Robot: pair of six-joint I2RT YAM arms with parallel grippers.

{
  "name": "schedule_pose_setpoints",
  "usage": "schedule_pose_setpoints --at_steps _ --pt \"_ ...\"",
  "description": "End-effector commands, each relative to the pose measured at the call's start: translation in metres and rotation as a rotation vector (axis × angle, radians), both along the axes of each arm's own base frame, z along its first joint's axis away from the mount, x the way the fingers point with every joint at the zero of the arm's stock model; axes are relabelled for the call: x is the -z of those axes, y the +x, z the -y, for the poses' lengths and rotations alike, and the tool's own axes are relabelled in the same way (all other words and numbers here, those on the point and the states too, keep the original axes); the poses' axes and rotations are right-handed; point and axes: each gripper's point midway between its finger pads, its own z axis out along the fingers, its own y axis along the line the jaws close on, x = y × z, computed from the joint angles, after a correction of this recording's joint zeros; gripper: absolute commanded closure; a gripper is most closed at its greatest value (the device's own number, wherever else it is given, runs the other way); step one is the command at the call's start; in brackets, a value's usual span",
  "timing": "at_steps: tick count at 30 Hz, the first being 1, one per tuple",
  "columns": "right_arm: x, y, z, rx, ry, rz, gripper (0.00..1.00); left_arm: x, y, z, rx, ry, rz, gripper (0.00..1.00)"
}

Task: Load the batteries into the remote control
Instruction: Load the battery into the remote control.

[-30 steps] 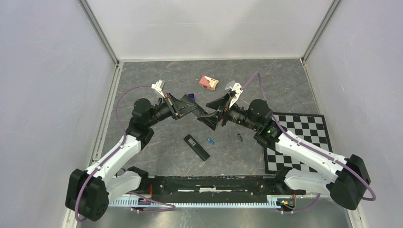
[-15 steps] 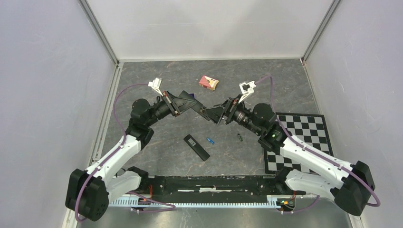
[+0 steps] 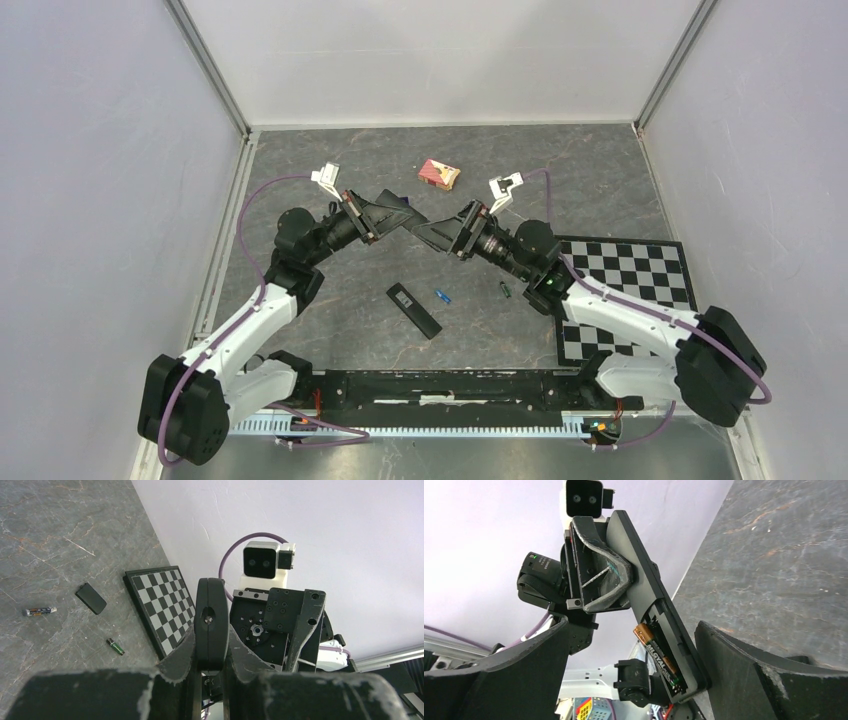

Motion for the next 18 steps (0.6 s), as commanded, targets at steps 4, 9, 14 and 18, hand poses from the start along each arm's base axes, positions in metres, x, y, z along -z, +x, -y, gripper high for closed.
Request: schedule_pose_setpoints --at_steps 4,9,14,18 --pt "-0.0255 -0.0061 -0.0079 -0.061 0.126 0.012 0.14 -0.0192 -0.0030 -0.0009 -0.002 -0.012 0.089 0.98" --pt "-0.0316 -0.0089 -0.0057 -0.075 0.167 0.016 0.28 -0.0178 -0.0044 -0.0012 -0.002 -0.011 0.088 0.98" --pt "-0.0319 -0.0090 -0.0048 -0.094 0.191 -0.003 0.40 -0.0158 -0.0053 -0.0016 0.000 -0.010 0.081 0.98" --pt "-0.0265 -0.0089 -0.0059 -0.105 0.193 -0.025 0.49 -0.0154 -0.0061 -0.0019 -0.001 -0.010 0.084 0.98"
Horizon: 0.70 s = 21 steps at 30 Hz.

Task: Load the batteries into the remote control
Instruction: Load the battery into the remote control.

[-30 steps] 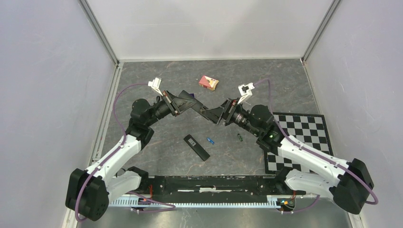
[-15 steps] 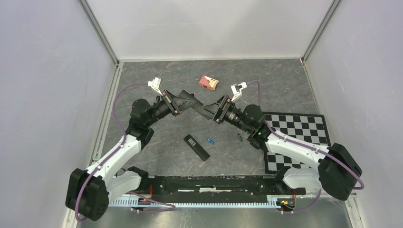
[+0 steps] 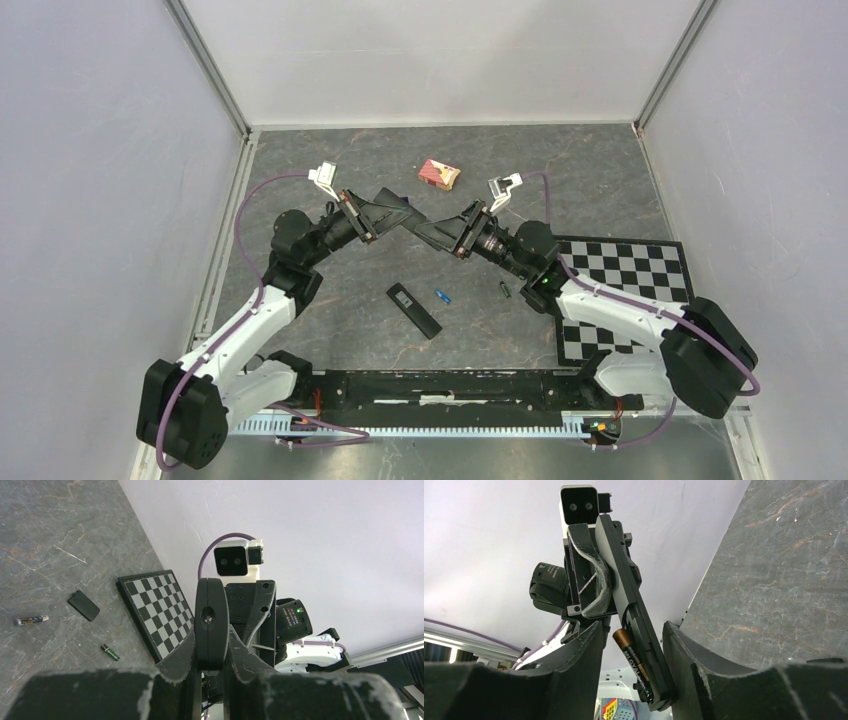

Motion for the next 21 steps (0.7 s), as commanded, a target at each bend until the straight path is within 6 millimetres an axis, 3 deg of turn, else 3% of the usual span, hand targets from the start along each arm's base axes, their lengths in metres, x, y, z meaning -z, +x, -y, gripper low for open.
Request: schedule_pose_setpoints --at_steps 1,10,15,17,21 --pt "-0.025 -0.009 0.000 -0.046 0.093 0.046 0.50 -0.004 -0.002 0.000 0.000 0.006 0.043 0.98" --pt "-0.019 -0.013 0.003 -0.059 0.110 0.035 0.66 -0.018 -0.006 0.001 0.022 -0.047 0.054 0.98" --pt "-0.017 -0.017 0.005 -0.068 0.110 0.050 0.69 -0.025 -0.006 0.002 0.029 -0.064 0.049 0.98" --pt "-0.022 -0.019 0.005 -0.074 0.112 0.080 0.62 -0.027 -0.006 0.002 0.034 -0.067 0.048 0.98" --pt "-0.032 -0.021 0.010 -0.075 0.125 0.144 0.21 -0.021 -0.006 0.002 0.029 -0.044 0.051 0.98"
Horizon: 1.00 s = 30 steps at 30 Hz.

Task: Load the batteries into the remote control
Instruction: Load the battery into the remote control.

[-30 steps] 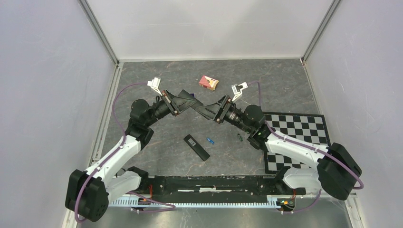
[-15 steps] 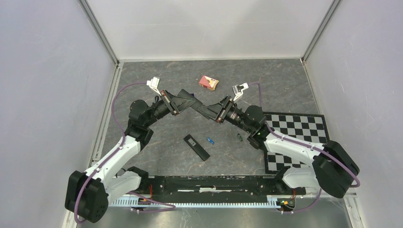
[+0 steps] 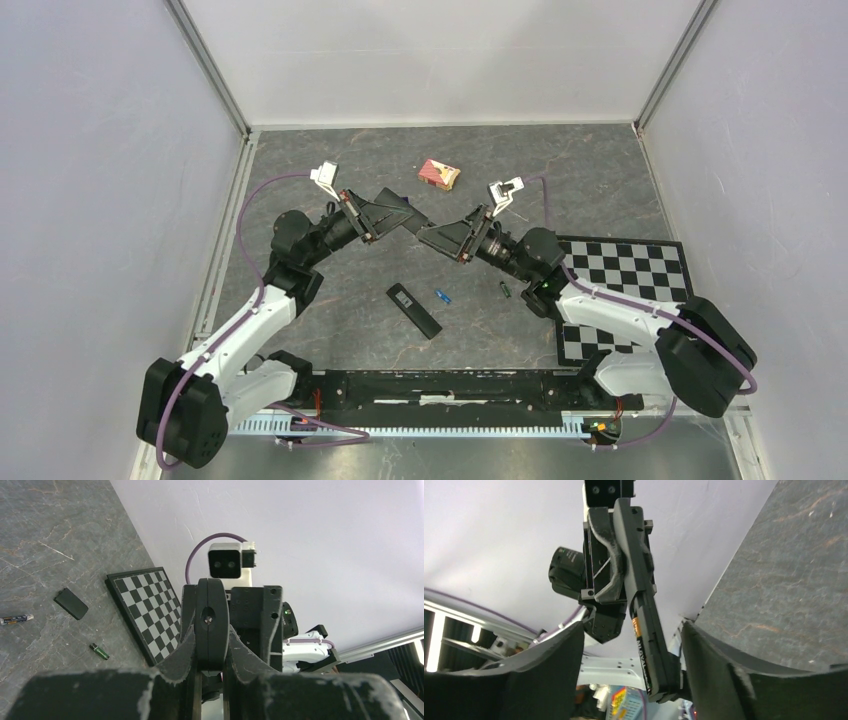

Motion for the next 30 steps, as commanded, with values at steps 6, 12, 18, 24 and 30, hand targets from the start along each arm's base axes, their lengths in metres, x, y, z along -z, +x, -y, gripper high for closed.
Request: schedule_pose_setpoints --at_steps 6,12,18,24,30 --pt "-0.034 -0.009 0.016 -0.022 0.097 0.134 0.21 -0.007 0.000 0.000 -0.004 0.004 0.053 0.98" --pt "-0.023 -0.005 0.015 -0.035 0.103 0.090 0.39 -0.008 -0.002 0.001 0.011 0.000 0.064 0.98" --pt "-0.004 0.002 0.010 -0.018 0.032 0.067 0.66 -0.008 -0.002 0.001 0.017 -0.015 0.058 0.98" --pt "0.017 0.006 0.010 0.001 -0.070 0.077 0.79 -0.014 -0.003 0.002 0.024 -0.020 0.069 0.98" --pt "0.023 0.010 0.023 0.034 -0.131 0.116 0.23 0.001 0.003 -0.001 -0.013 0.062 0.068 0.98"
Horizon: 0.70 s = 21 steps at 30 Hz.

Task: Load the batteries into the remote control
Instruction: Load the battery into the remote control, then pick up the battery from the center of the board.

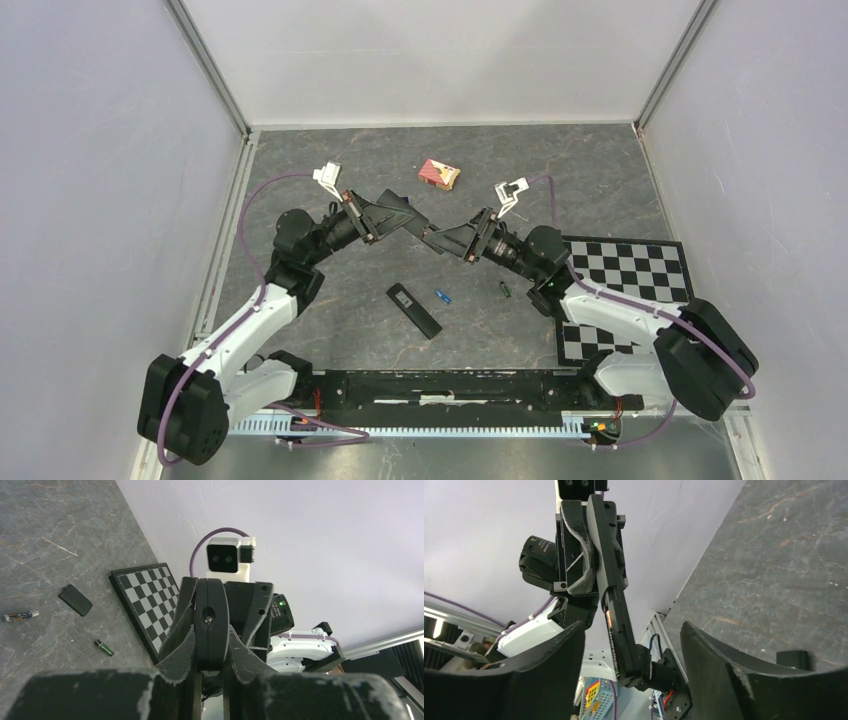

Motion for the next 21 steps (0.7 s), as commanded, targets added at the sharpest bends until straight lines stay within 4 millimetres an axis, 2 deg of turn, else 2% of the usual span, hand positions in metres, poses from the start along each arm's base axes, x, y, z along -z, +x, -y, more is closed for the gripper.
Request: schedule_pose_setpoints --at_steps 1,3,7,11,14,17,21 --pt "0.006 0.003 0.014 0.024 -0.085 0.071 0.18 0.002 0.004 -0.005 -0.039 0.075 0.061 0.98" --pt "0.013 0.008 0.025 0.050 -0.134 0.091 0.13 0.014 0.007 -0.009 -0.069 0.134 0.056 0.98" --pt "0.038 0.023 0.053 0.124 -0.296 0.141 0.14 0.045 0.013 -0.024 -0.159 0.272 0.005 0.98" --pt "0.092 0.037 0.078 0.175 -0.642 0.173 0.26 0.068 0.013 -0.044 -0.249 0.396 -0.028 0.98" --pt "0.133 0.037 0.093 0.169 -0.848 0.189 0.36 0.071 0.010 -0.050 -0.270 0.427 -0.006 0.98" --pt "0.163 0.031 0.092 0.139 -1.009 0.207 0.38 0.066 0.004 -0.048 -0.239 0.432 0.036 0.98" --pt "0.187 0.017 0.067 0.025 -1.105 0.275 0.38 0.058 -0.002 -0.048 -0.221 0.438 0.086 0.98"
